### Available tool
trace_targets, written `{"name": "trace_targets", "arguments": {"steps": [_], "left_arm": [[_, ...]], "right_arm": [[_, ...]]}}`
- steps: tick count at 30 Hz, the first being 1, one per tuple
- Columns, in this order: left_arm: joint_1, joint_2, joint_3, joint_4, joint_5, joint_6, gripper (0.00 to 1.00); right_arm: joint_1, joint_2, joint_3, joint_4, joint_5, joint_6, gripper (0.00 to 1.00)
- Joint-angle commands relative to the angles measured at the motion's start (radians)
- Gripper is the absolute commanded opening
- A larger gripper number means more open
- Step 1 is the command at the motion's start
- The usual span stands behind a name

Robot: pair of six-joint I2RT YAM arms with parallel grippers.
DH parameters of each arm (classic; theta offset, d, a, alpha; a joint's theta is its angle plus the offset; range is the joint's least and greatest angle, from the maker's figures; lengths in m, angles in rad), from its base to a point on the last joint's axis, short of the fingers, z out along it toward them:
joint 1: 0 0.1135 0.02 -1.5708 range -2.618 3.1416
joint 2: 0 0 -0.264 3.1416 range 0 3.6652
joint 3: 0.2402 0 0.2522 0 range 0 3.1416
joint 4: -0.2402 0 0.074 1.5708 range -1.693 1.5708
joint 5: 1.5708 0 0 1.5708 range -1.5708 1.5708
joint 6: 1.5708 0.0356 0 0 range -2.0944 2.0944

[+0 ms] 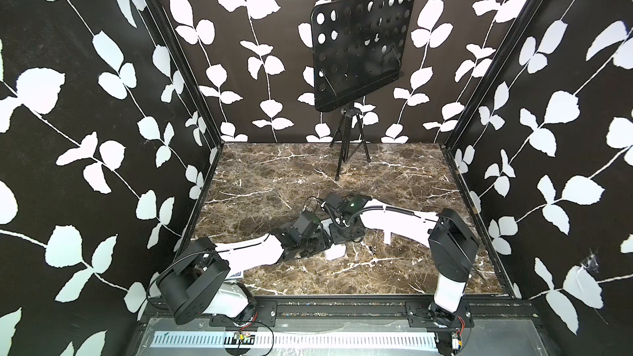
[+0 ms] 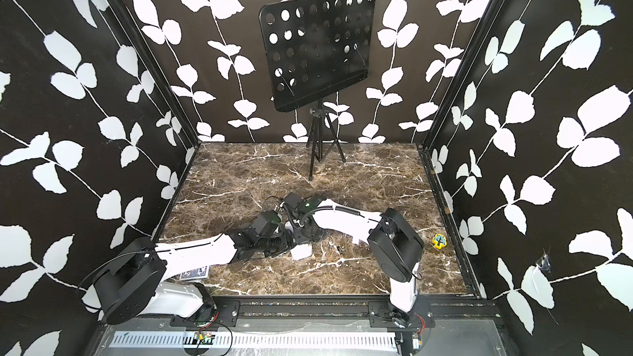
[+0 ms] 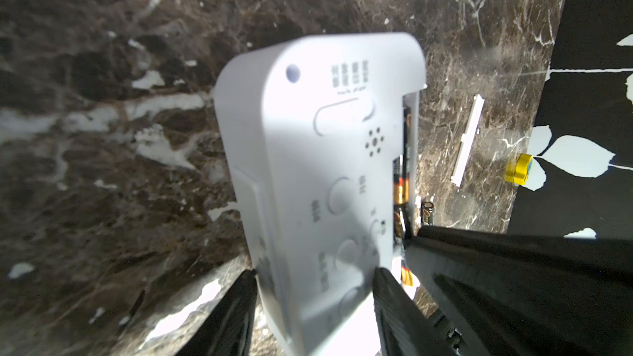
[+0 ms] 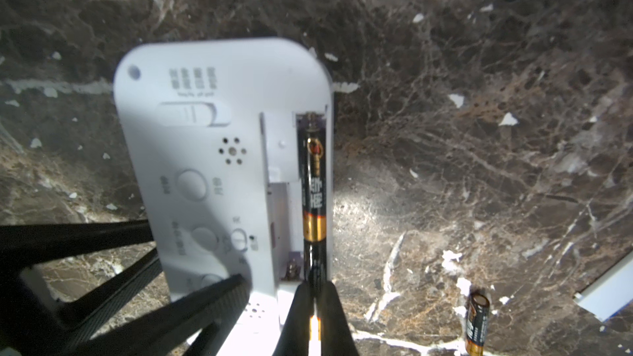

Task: Insert the battery into the alarm
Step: Install the battery in the alarm.

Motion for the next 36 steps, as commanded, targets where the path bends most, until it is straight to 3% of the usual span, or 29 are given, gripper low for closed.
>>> {"name": "trace_targets", "arguments": {"steps": [1,6,19,36], "left_arm": [[0.003,-0.005,-0.028,-0.027,0.0,0.0,0.56],[0.004,-0.008,-0.041,-0.012,0.006,-0.01,0.56],[0.004,-0.016,-0.045,-0.066,-0.016,-0.021,0.56],[0.003,-0.024,-0.045,-0.083,-0.019,-0.021,0.57]], "right_arm": [[-0.003,0.058,-0.015,0.058,0.021,0.008,0.08],[-0.003,0.053,-0.022,0.093,0.03,0.011,0.08],[-0.004,-0.103,-0.038,0.053,0.073,0.034,0.19],[0.038,-0.126,-0.152,0.073,0.045,0.071,0.14]]}}
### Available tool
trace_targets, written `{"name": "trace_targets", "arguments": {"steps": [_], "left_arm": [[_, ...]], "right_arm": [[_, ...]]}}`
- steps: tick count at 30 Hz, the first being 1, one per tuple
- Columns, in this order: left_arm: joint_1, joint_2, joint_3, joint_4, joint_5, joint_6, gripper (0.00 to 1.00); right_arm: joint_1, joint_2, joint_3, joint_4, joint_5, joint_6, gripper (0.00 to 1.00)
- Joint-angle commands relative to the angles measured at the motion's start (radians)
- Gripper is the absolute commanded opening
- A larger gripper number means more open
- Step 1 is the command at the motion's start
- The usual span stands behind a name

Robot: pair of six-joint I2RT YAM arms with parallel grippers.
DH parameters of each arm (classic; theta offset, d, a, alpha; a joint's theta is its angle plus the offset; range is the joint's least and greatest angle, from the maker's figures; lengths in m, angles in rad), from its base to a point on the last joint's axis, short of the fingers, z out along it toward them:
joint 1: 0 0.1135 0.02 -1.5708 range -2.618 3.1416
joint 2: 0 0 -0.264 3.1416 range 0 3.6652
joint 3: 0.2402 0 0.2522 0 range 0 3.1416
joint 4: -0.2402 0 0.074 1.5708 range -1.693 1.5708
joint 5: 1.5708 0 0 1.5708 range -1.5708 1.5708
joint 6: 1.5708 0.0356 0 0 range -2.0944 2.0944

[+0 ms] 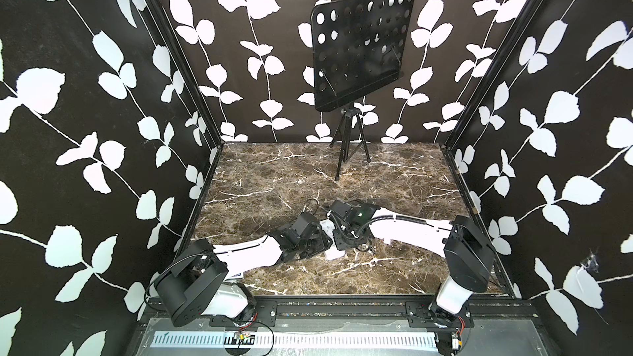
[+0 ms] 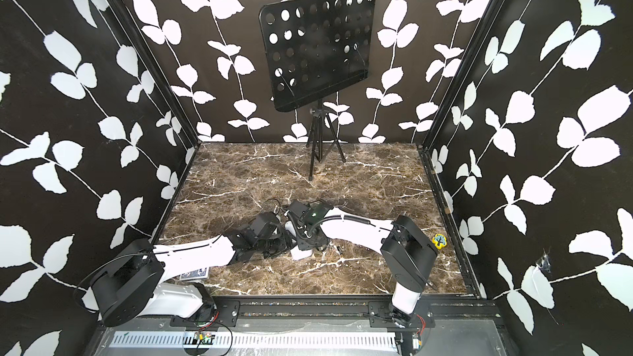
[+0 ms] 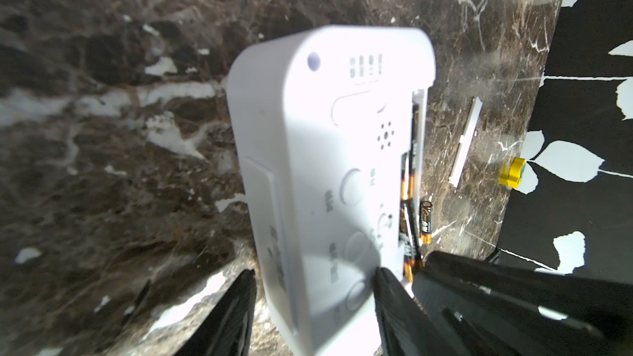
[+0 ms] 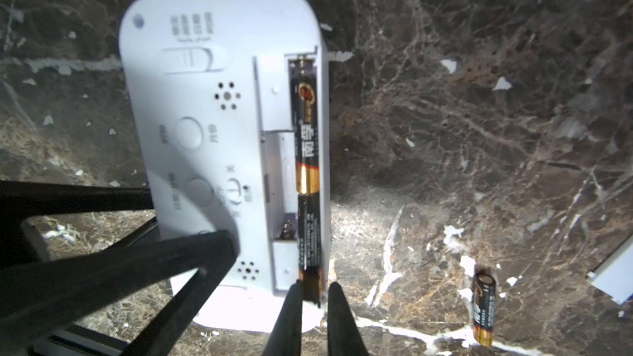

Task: Insert the battery into the alarm
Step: Install the battery in the alarm.

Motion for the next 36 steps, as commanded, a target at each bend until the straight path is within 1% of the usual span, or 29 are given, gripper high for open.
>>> {"name": "trace_targets", "arguments": {"steps": [1,17,22,27,33,36], "left_arm": [[0.002,-0.007,-0.025,-0.088,-0.021,0.005,0.57],[0.002,0.007,-0.025,-0.085,-0.021,0.0,0.57],[0.002,0.006,-0.031,-0.082,-0.016,-0.006,0.57],[0.002,0.0,-0.039,-0.081,-0.01,-0.013,0.57],[0.002,-0.01,-0.041,-0.092,-0.012,-0.009,0.57],[0.002,-0.012,-0.044,-0.097,-0.014,-0.009,0.57]], "right_arm": [[0.003,0.005,0.0,-0.01,0.015,0.019,0.14],[0.004,0.036,-0.022,-0.005,-0.021,0.022,0.06],[0.006,0.042,-0.055,0.011,-0.036,0.039,0.05],[0.01,0.01,-0.071,0.025,-0.023,0.047,0.07],[0.01,-0.045,-0.061,0.043,-0.005,0.052,0.15],[0.011,-0.059,-0.056,0.051,0.003,0.049,0.16]]}}
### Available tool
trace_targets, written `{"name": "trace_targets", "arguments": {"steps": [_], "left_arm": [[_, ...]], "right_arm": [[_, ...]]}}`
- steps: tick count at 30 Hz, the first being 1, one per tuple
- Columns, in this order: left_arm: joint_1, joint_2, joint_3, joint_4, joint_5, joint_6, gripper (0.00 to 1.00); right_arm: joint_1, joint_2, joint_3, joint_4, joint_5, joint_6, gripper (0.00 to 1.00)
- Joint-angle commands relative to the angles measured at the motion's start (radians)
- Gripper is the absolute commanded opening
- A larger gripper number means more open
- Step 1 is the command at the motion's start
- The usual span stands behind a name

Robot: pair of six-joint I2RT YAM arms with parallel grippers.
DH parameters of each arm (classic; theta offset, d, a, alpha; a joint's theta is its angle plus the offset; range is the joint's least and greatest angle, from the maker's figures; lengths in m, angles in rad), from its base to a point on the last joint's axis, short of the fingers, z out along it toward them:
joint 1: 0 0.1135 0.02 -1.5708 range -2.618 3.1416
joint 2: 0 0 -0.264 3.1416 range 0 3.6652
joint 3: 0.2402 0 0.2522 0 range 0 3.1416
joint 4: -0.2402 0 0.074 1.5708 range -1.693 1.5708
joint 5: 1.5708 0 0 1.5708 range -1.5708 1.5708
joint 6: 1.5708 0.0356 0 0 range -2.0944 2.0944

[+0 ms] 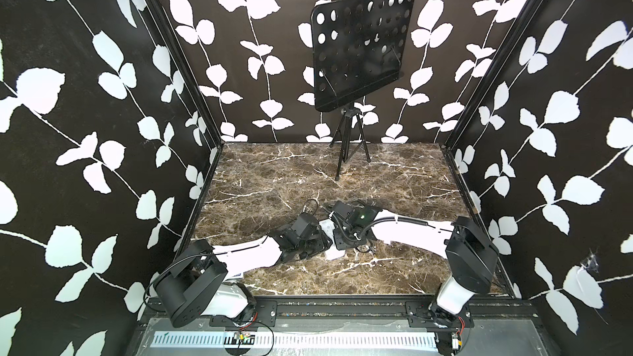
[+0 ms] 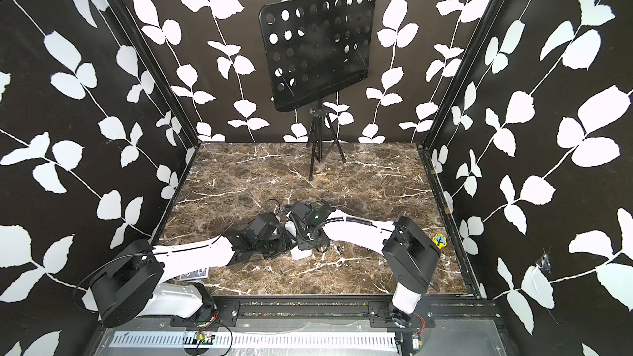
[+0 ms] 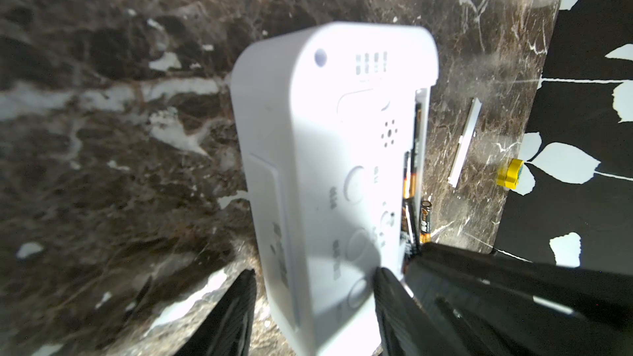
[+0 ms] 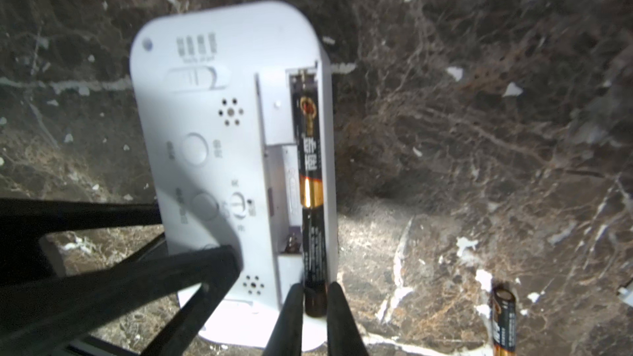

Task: Insert the battery into the alarm
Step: Install the battery in the alarm.

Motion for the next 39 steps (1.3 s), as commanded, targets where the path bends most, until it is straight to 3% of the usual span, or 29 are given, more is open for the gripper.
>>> {"name": "trace_targets", "arguments": {"steps": [1,39], "left_arm": [[0.002,-0.005,-0.036,-0.101,-0.016,0.003,0.57],[0.0,0.041,-0.025,-0.108,0.018,0.019,0.53]], "right_arm": [[0.007,-0.038,-0.006,-0.024,0.009,0.018,0.16],[0.011,0.078,-0.041,0.016,0.002,0.007,0.03]]}}
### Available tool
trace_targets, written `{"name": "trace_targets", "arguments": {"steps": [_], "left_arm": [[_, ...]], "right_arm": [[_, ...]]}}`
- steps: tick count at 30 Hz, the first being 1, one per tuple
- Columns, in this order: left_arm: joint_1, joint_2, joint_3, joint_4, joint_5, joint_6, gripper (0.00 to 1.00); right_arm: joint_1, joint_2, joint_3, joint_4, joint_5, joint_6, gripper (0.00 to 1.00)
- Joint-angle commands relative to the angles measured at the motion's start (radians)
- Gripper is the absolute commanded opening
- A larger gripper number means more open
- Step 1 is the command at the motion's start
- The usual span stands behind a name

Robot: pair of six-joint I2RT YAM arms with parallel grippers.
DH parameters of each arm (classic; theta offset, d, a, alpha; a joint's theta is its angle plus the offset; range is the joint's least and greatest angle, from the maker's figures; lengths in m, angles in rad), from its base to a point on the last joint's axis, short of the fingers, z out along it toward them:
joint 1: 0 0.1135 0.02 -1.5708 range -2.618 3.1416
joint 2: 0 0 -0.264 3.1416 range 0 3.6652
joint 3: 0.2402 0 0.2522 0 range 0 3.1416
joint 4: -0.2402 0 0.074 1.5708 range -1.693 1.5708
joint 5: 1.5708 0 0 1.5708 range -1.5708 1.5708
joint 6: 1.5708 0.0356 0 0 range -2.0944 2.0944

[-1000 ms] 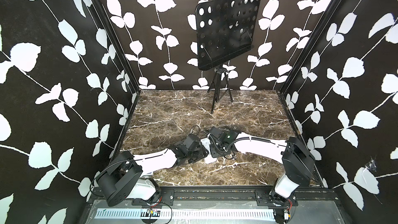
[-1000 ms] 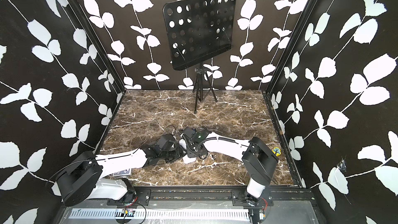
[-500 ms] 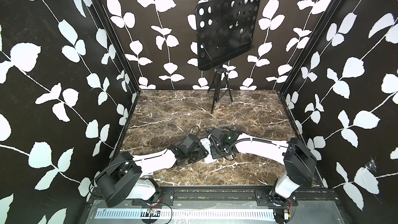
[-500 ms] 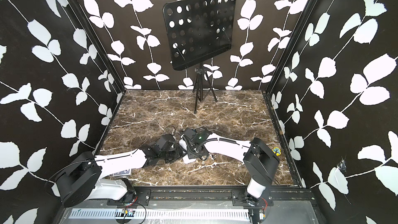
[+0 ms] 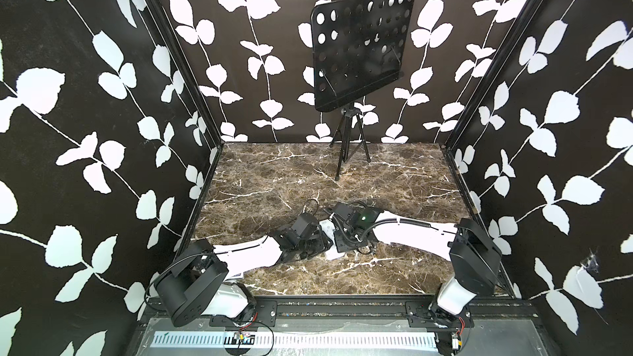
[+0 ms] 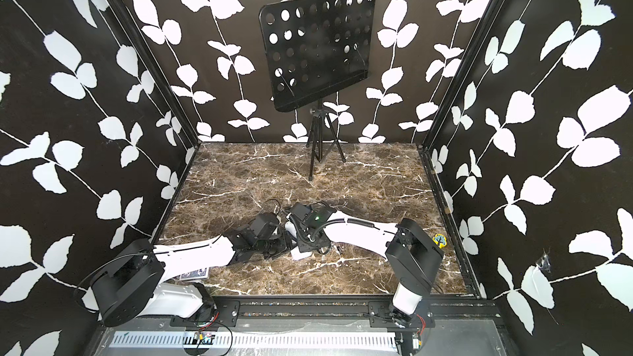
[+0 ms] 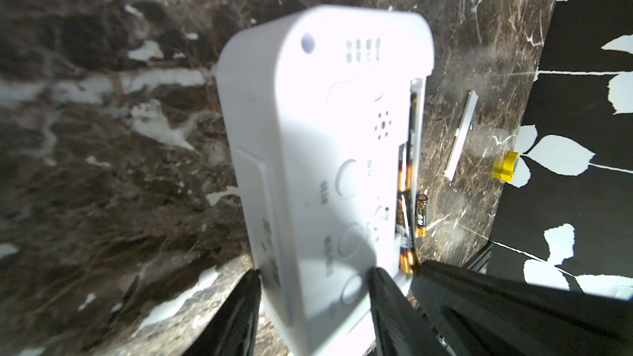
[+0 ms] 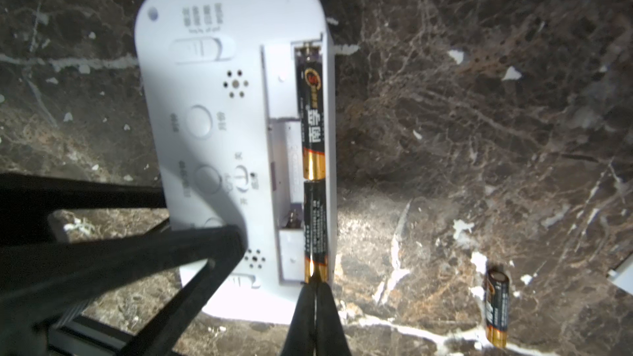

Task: Insert the battery into the alarm
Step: Install the battery in the alarm.

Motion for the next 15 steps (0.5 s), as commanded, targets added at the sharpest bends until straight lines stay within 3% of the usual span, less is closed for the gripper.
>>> {"name": "trace_targets", "arguments": {"steps": [1,8,15], "left_arm": [[-0.001,0.032,-0.028,-0.113,-0.009,0.014,0.53],[-0.006,0.022,-0.04,-0.112,-0.009,0.006,0.52],[-0.006,-0.011,-0.029,-0.147,-0.024,0.01,0.52]], "right_arm": [[0.001,0.083,-0.035,0.031,0.004,0.018,0.03],[-0.007,0.104,-0.027,-0.002,0.006,0.026,0.02],[-0.007,-0.024,-0.022,-0.013,0.047,0.025,0.04]]}}
